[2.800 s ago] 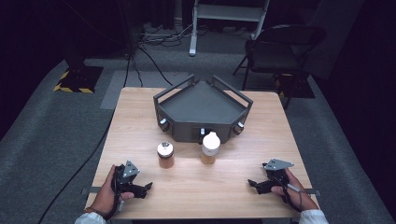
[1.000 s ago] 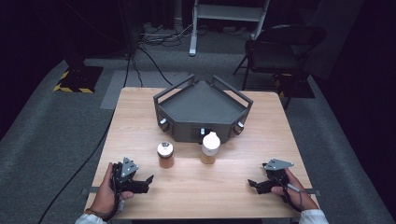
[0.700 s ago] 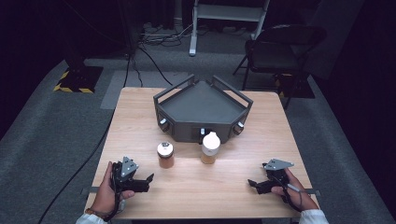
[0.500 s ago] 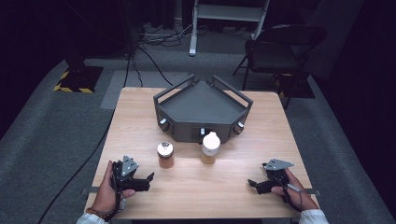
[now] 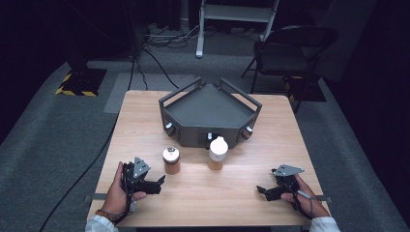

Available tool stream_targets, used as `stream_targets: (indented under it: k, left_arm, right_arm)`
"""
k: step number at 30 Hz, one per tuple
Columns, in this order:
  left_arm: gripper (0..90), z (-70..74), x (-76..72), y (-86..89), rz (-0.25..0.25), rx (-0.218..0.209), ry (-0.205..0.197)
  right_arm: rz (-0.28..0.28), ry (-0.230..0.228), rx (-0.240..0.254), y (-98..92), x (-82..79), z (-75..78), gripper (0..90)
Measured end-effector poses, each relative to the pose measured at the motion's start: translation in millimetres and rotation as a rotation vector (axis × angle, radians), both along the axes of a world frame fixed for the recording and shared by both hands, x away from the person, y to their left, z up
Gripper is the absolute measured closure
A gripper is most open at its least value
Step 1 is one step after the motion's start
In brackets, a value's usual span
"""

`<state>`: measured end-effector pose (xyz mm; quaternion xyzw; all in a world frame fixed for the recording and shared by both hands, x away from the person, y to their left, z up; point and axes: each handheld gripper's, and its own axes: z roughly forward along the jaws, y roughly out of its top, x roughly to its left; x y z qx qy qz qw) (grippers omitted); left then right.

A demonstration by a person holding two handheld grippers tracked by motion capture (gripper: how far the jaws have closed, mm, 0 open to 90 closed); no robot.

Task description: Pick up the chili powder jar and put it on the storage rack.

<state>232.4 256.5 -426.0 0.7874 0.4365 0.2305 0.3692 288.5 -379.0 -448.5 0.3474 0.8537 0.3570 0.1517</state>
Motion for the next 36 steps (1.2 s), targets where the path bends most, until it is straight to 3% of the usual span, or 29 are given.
stream_targets:
  k: [16, 36]
  left_arm:
    - [1.4, 1.9, 17.7, -14.8, -0.026, 0.016, 0.008]
    - [1.4, 0.2, 32.1, -18.3, -0.032, -0.007, 0.025]
  right_arm:
    - [0.001, 0.000, 0.000, -0.1, 0.1, 0.0, 0.0]
    - [0.003, 0.000, 0.000, -0.3, 0.5, 0.0, 0.0]
